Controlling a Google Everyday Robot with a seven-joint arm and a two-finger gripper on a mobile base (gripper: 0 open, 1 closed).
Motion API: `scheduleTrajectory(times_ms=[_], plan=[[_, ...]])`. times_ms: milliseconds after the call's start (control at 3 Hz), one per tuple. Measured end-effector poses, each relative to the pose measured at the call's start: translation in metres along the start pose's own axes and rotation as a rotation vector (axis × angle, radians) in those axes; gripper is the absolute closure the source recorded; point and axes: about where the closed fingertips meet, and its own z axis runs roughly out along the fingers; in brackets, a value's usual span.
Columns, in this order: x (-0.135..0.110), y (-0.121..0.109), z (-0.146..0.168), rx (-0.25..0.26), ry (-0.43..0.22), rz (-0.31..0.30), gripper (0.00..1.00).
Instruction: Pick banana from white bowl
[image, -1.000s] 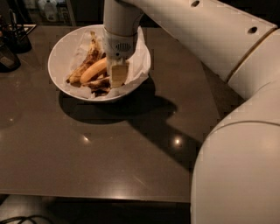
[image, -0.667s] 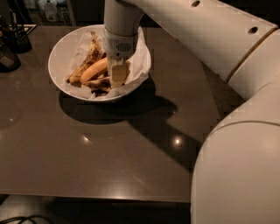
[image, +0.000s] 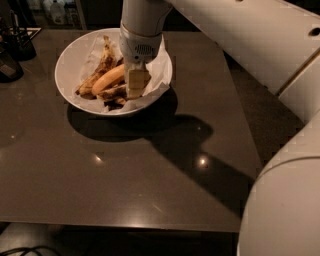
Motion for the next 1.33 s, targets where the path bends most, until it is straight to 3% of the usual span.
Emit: scheduleTrajectory(times_ms=[667, 1333], plan=[[-0.019, 0.012, -0.039, 0.100, -0.069, -0.013, 1.00], [-0.029, 0.012, -0.048, 0.115, -0.064, -0.049, 1.00]])
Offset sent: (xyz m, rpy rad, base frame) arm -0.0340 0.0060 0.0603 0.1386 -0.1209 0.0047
